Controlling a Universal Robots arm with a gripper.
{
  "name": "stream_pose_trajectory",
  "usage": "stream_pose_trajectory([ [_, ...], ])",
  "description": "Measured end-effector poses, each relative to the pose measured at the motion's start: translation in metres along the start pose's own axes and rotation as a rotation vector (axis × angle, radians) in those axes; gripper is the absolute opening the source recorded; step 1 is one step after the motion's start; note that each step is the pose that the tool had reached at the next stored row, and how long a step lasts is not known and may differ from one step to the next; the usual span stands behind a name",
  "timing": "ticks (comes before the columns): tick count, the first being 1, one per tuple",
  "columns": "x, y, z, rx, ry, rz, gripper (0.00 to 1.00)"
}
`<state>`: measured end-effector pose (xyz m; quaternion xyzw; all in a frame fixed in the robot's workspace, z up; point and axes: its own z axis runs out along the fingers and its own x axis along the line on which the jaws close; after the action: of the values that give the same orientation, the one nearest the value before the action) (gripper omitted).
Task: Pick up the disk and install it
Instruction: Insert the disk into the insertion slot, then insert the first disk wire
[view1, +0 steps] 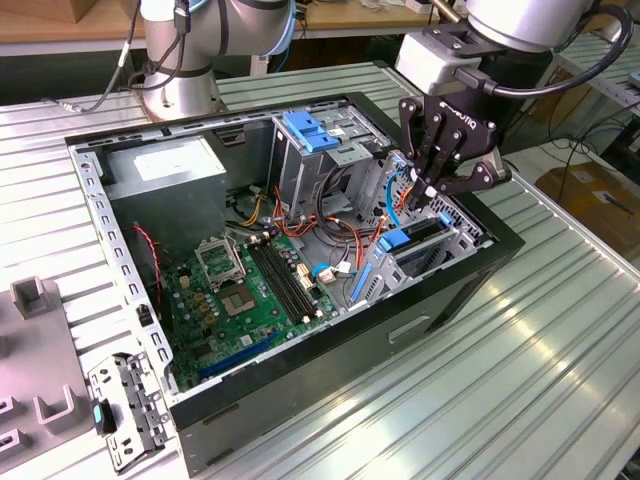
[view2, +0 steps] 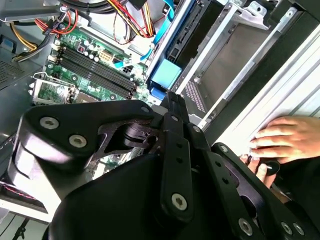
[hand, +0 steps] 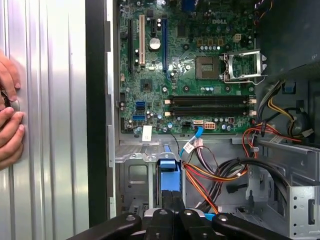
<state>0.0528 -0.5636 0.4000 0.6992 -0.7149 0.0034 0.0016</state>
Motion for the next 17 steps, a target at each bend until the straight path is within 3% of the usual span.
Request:
stream_pose_trajectory([
  [6, -0.0001, 0.0001, 0.0159, 0.0, 0.0001, 0.0, 0.11],
  [17, -0.0001, 0.0001, 0.017, 0.0, 0.0001, 0.0, 0.11],
])
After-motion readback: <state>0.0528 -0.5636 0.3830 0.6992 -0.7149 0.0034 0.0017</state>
